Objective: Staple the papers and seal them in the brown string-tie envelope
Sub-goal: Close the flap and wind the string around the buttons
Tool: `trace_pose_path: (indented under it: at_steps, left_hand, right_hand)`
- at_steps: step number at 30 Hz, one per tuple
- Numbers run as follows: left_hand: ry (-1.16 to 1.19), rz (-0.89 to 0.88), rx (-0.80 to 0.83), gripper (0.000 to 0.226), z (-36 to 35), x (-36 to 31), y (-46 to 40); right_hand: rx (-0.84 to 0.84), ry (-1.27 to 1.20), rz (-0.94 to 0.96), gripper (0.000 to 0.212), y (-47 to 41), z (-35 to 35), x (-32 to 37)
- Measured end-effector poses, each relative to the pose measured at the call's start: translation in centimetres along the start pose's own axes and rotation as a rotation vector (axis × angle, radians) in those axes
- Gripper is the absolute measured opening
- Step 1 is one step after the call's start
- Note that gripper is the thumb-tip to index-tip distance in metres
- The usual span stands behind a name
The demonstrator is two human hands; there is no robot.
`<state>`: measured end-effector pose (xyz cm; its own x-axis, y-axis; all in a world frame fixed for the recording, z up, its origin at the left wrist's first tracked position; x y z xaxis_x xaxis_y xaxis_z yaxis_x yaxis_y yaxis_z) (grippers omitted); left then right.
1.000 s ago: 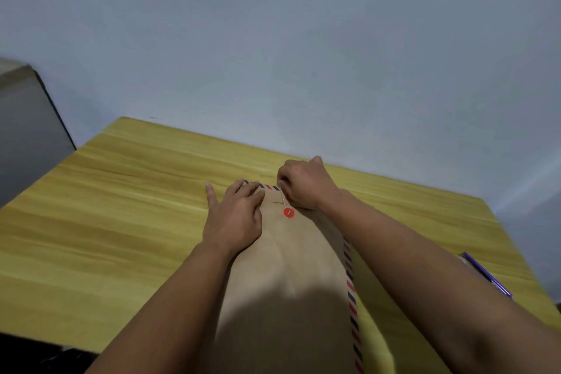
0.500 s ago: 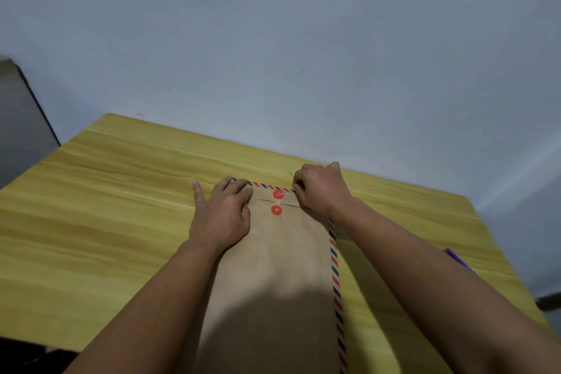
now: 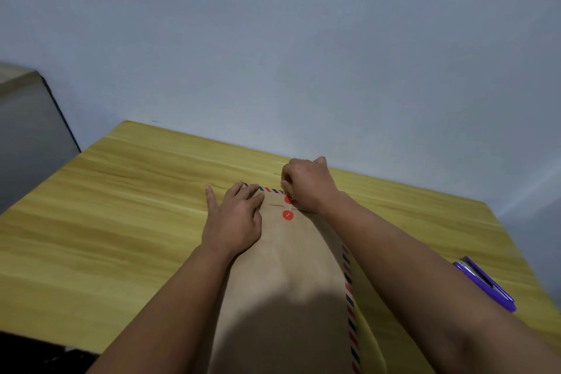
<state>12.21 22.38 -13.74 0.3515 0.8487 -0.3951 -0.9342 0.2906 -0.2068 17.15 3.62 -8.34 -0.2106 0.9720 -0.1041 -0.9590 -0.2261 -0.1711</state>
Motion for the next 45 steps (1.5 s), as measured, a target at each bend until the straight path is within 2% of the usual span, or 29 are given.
trace_pose_path:
  at_steps: [4, 9, 12, 18, 22, 38, 45]
  left_hand:
    - [0.003, 0.008, 0.009, 0.046, 0.0, 0.0, 0.0]
    - [0.006, 0.012, 0.004, 0.045, 0.1, -0.2, 0.1]
    - [0.009, 0.017, -0.002, 0.044, 0.0, -0.1, 0.1]
    - [0.003, 0.017, -0.016, 0.044, -0.3, 0.0, 0.0]
    - [0.004, 0.024, -0.006, 0.045, -0.1, -0.1, 0.0]
    - [0.002, 0.025, 0.015, 0.045, 0.1, -0.2, 0.1]
    - [-0.002, 0.019, 0.014, 0.042, 0.2, -0.3, 0.1]
  right_hand:
    - [0.023, -0.056, -0.120, 0.021, 1.1, -0.6, -1.5]
    - [-0.002, -0.091, -0.132, 0.019, 4.4, -0.6, -3.6]
    - [-0.068, -0.095, -0.063, 0.020, 6.7, -0.4, -4.1]
    - [-0.131, 0.021, 0.210, 0.024, 9.8, -0.9, -2.4]
    - [-0.128, -0.002, 0.208, 0.025, 10.6, -0.5, -0.8]
    - [0.148, -0.007, 0.136, 0.027, 8.6, 1.0, 3.0]
    - [0.030, 0.227, 0.392, 0.013, 4.8, 0.5, 2.9]
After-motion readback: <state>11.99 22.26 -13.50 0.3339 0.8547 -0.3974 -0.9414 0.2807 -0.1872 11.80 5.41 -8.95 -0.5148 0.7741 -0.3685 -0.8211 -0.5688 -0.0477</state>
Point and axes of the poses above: each hand's wrist, its own y-axis away from the middle knuckle, its own z-axis out of the back of the hand, x = y × z, the point moved 1 cm from there along -y, towards the middle knuckle, and after that the axes turned 3 degrees about y, right-handed, at the moved point
